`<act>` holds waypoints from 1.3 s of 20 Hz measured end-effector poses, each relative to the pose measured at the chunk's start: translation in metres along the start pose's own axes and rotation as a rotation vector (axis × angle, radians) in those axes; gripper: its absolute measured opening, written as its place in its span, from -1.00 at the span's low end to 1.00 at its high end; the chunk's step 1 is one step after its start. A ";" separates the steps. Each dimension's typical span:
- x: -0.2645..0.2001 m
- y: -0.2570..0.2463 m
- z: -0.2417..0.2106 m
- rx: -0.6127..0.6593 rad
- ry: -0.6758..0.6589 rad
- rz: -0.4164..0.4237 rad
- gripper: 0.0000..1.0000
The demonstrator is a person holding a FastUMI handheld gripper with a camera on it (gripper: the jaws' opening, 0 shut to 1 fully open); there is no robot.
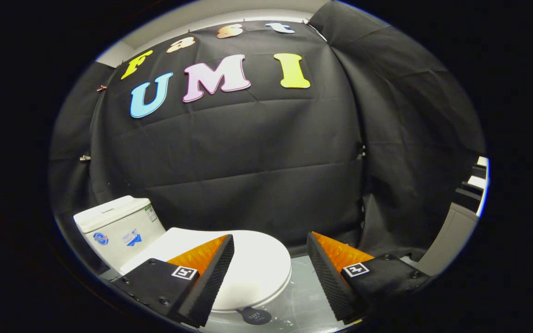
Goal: Open the toilet lid.
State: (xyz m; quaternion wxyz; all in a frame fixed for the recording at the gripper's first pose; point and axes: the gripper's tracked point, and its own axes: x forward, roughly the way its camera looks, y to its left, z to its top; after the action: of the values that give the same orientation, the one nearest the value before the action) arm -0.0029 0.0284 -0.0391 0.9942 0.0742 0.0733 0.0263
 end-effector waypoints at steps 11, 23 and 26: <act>-0.010 -0.005 -0.102 0.463 0.297 -0.003 0.97; -0.032 -0.010 -0.156 0.943 0.434 0.044 0.69; -0.033 -0.012 -0.160 0.985 0.445 0.040 -0.02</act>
State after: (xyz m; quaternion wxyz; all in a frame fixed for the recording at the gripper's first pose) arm -0.0586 0.0380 -0.1928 0.8014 0.5256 0.2845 0.0227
